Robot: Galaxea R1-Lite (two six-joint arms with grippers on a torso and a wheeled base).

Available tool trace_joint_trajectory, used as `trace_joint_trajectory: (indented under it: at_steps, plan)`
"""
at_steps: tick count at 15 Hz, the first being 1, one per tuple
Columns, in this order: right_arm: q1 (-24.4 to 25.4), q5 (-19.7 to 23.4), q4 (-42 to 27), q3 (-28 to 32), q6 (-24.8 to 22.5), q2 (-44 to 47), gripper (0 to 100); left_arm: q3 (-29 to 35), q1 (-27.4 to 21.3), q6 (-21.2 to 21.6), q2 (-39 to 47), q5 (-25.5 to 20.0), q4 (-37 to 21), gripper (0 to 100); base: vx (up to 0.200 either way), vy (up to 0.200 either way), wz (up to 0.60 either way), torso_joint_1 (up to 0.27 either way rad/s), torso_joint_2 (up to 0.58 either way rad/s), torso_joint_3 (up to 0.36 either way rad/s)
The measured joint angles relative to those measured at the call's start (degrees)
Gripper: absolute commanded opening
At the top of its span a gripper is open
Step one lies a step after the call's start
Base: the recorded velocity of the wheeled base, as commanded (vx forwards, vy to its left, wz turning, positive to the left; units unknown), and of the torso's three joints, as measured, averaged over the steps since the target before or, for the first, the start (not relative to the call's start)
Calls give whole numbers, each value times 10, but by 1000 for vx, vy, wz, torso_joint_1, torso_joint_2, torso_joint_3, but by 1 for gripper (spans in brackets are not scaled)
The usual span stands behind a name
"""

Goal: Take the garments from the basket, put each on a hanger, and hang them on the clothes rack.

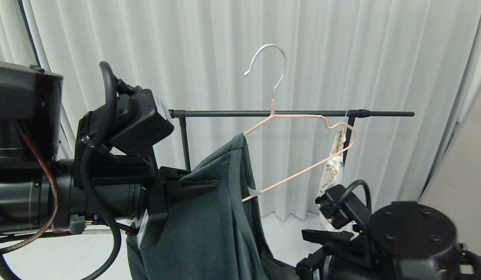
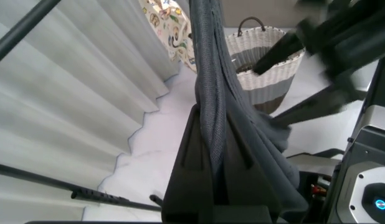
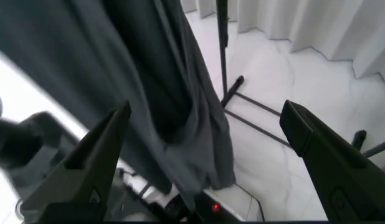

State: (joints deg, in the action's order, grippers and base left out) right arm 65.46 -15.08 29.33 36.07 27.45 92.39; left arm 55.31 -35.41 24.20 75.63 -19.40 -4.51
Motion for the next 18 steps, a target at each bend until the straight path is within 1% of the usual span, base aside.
trace_joint_trajectory:
  at_steps: [1,4,6,8,9,10,13,15,17,18]
  plan:
    - [-5,-12,11,4,2,27,100,2,0,0,0,-1,1,0,0,0,0,0,0,0]
    - [-14,-23,14,5,2,73,100,6,0,0,0,-1,0,0,0,0,0,0,0,0]
    - [-20,-37,13,-9,0,85,100,7,0,0,0,-1,0,0,0,0,0,0,0,0]
    - [-44,-57,13,-37,-13,85,100,2,2,1,0,2,1,0,0,0,0,0,0,0]
    - [-64,-63,12,-50,-29,81,100,-4,2,1,0,2,0,0,0,0,0,0,0,0]
    - [-95,-67,13,-64,-51,72,100,-12,2,1,0,2,0,0,0,0,0,0,0,0]
    - [-201,-68,15,-91,-118,37,100,-34,2,1,0,2,0,0,0,0,0,0,0,0]
    - [-275,-62,17,-96,-163,12,100,-46,2,0,-2,0,0,0,0,0,0,0,0,0]
    - [-329,-46,30,-96,-189,-8,100,-56,2,0,-5,-1,1,0,0,0,0,0,0,0]
    - [-346,-38,45,-91,-198,-18,100,-65,2,0,-9,-1,1,0,0,0,0,0,0,0]
